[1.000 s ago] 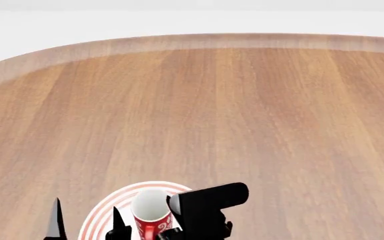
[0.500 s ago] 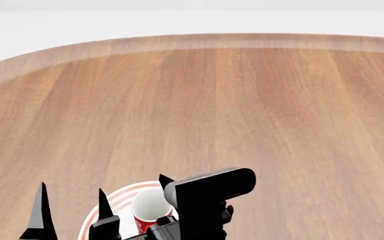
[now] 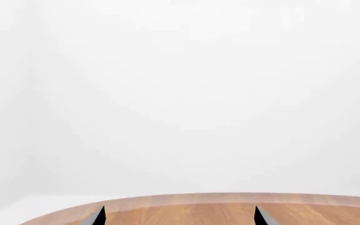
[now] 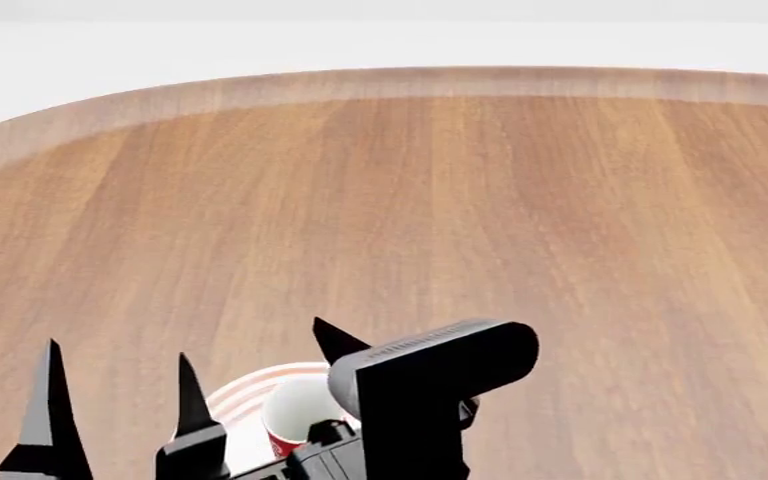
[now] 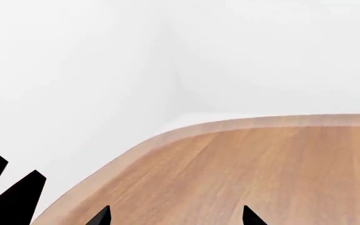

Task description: Put the red mug on the left plate.

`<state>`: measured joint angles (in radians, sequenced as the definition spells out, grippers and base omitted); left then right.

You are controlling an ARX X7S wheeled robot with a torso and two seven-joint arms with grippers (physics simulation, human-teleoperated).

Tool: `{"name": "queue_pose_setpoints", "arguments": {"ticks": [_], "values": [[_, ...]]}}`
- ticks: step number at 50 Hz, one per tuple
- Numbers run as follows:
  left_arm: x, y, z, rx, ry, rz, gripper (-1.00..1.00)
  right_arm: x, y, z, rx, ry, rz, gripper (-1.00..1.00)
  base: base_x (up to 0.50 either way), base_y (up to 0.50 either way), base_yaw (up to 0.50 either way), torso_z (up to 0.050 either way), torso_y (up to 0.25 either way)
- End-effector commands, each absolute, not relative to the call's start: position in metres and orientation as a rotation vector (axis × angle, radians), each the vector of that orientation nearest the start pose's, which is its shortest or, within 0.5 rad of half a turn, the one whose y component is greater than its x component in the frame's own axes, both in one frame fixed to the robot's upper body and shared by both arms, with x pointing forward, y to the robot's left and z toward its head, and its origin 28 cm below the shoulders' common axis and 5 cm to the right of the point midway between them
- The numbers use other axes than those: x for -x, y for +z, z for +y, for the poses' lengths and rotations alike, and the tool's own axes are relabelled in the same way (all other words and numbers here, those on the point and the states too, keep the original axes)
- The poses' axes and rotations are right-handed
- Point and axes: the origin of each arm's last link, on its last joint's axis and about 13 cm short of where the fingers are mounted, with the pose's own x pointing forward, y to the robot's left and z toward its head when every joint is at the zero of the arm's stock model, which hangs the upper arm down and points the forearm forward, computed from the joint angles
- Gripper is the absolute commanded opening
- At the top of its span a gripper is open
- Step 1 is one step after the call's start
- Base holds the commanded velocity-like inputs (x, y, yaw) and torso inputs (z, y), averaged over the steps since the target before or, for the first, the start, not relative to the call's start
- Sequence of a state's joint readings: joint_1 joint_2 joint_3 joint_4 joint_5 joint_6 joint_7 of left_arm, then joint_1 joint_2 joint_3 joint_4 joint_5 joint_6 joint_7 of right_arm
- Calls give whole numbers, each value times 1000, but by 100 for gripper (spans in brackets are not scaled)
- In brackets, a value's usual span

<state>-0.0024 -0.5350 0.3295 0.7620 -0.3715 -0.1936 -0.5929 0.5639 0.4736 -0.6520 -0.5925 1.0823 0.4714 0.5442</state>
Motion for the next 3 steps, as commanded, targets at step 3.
{"name": "queue_pose_setpoints", "arguments": {"ticks": [3], "values": [[-160,153,209,27,-18,-403,100,-202,183,-40,-215,598,-19,100,0,0,0,0,0]]}}
